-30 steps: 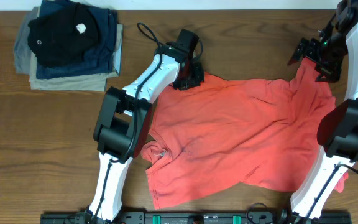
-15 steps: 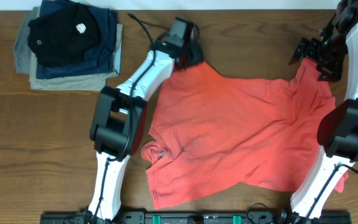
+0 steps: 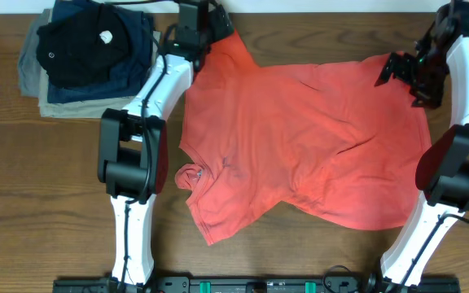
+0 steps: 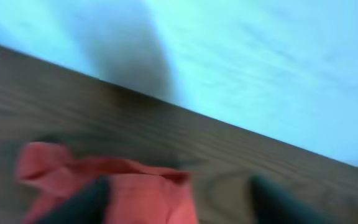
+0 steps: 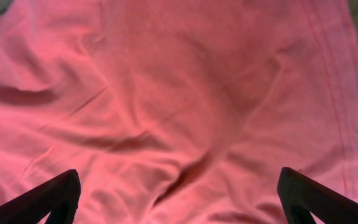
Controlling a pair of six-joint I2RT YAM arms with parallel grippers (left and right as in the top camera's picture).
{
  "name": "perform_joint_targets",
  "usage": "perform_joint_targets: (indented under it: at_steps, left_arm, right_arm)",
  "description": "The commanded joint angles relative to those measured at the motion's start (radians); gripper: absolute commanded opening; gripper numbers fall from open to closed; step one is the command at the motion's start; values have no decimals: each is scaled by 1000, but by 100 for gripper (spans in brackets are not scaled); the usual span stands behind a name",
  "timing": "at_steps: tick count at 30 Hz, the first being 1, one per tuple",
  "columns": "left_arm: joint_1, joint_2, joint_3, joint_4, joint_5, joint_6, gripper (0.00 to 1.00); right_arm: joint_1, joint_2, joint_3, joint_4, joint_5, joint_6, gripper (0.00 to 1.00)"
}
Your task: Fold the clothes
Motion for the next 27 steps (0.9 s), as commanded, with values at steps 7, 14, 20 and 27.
perform_joint_targets:
  at_steps: [7, 14, 20, 27]
  left_arm:
    - [34, -92, 20, -319, 9, 29, 98]
    - [37, -256, 20, -673, 10, 139, 98]
    - [37, -425, 19, -953, -33, 150, 98]
    - [37, -577, 19, -1194, -38, 153, 98]
  right_arm:
    - [6, -16, -171, 124, 10, 13, 99]
    - [5, -52, -170, 71, 10, 40, 94]
    - [6, -152, -170, -24, 10, 55, 93]
    - [8, -290, -171, -167, 11, 55, 92]
